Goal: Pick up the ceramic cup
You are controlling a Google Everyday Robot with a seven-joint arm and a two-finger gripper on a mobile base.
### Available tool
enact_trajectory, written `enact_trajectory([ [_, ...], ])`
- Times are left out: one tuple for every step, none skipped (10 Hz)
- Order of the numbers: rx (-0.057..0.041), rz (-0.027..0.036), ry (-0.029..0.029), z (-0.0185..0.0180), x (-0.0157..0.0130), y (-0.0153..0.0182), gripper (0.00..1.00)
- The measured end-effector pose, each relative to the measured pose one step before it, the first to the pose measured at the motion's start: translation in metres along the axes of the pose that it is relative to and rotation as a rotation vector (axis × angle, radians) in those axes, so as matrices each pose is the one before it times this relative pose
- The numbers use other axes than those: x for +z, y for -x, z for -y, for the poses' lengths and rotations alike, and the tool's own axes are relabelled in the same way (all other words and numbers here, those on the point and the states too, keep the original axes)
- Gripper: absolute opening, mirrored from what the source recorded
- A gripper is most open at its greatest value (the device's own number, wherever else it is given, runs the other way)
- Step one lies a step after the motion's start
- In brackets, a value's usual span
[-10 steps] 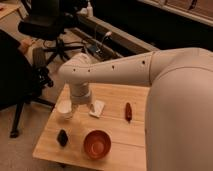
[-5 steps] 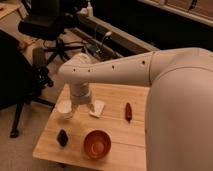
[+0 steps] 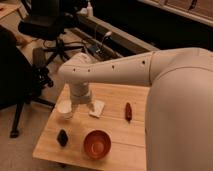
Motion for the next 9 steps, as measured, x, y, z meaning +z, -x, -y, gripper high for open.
enact_trajectory([
  [-0.02012,0.02784,0.00722,-0.00318,-0.00774,0.00887,0.65],
  [-0.02269,0.02972,0.01336,-0.00778,-0.00767,0.01182,0.65],
  [-0.01912,0.02188,0.01091,-0.00844,-0.00367,0.01065,0.65],
  [-0.01372,0.01559,0.00953,-0.00719,-0.00135,0.00898,0.65],
  [-0.01373,0.01399,0.01333,-0.00843,0.00274,0.01103,0.65],
  [-0.01650,0.01486,0.00951,-0.00866,0.00862,0.01267,0.65],
  [-0.01123,0.00665,0.00635,-0.00637,0.00785,0.00705,0.65],
  [-0.01371,0.00318,0.00323,-0.00557,0.01177,0.00639,0.65],
  [-0.01810,-0.00176,-0.00261,-0.00447,0.01796,0.00576,0.65],
])
